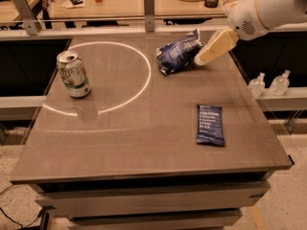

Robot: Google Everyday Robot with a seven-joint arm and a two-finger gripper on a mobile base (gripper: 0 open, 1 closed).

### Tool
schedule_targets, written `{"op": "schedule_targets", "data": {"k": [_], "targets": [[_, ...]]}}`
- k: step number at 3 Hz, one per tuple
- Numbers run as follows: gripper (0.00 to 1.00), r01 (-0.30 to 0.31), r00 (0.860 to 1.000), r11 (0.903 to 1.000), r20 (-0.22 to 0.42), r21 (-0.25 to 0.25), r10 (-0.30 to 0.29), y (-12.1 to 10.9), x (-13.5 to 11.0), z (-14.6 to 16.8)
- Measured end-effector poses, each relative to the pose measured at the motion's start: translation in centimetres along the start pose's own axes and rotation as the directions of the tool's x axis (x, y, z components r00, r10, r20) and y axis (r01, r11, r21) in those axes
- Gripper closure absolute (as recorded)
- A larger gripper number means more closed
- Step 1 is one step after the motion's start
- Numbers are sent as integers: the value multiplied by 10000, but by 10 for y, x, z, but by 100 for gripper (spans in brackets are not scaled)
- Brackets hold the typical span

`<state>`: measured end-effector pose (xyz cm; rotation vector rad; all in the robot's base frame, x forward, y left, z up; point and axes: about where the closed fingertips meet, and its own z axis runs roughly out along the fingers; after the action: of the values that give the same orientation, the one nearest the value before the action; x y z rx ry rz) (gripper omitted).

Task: Move blue chip bag near rxbar blueberry

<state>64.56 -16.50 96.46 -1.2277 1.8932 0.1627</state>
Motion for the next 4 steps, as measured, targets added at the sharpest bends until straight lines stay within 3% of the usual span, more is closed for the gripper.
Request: {"op": "schedule_targets", "data": {"k": [1,2,4], "targets": [[0,497,9987,9985,-157,236,-493,-7,-13,33],[0,452,9980,9973,-467,585,-425,-20,-13,67],[0,345,9965,9992,-774,181,-330,-34,9,107]]}}
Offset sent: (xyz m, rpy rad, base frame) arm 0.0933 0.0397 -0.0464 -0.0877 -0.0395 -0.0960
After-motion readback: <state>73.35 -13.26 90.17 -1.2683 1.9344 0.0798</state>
